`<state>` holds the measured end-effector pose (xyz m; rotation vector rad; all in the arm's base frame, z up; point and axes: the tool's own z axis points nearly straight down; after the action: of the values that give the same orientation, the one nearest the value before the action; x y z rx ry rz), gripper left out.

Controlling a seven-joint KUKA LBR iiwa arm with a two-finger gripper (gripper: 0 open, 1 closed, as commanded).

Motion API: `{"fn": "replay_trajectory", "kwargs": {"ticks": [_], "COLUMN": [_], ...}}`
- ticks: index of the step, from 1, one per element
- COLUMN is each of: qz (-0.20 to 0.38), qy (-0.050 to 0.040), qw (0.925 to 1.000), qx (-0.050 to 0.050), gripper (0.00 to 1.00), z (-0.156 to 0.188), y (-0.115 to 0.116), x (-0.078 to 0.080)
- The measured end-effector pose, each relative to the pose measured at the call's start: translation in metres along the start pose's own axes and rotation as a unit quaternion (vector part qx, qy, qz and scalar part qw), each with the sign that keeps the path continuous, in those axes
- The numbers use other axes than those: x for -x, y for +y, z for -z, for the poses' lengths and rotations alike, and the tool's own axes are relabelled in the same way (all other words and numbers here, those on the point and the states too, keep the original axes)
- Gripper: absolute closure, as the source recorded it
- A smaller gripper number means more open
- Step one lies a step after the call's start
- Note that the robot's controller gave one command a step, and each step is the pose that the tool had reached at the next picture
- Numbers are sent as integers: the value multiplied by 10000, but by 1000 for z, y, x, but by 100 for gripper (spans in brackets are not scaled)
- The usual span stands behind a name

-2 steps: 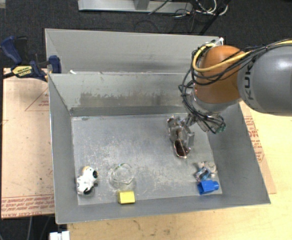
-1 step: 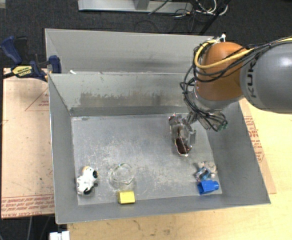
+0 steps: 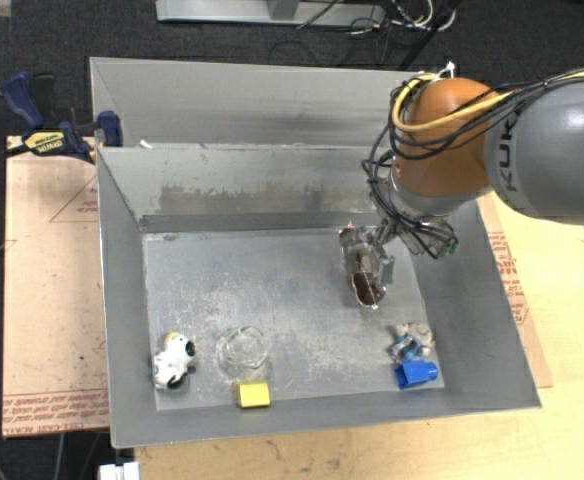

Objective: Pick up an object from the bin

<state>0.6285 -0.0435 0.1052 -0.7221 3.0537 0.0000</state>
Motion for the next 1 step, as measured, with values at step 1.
{"fn": "replay_trajectory", "kwargs": {"ticks": [1], "qz": [-1], "qy": [4], "qw": [10000], "qx": [2], "gripper": [100], "z": [8], "y": [0], "x": [0]}}
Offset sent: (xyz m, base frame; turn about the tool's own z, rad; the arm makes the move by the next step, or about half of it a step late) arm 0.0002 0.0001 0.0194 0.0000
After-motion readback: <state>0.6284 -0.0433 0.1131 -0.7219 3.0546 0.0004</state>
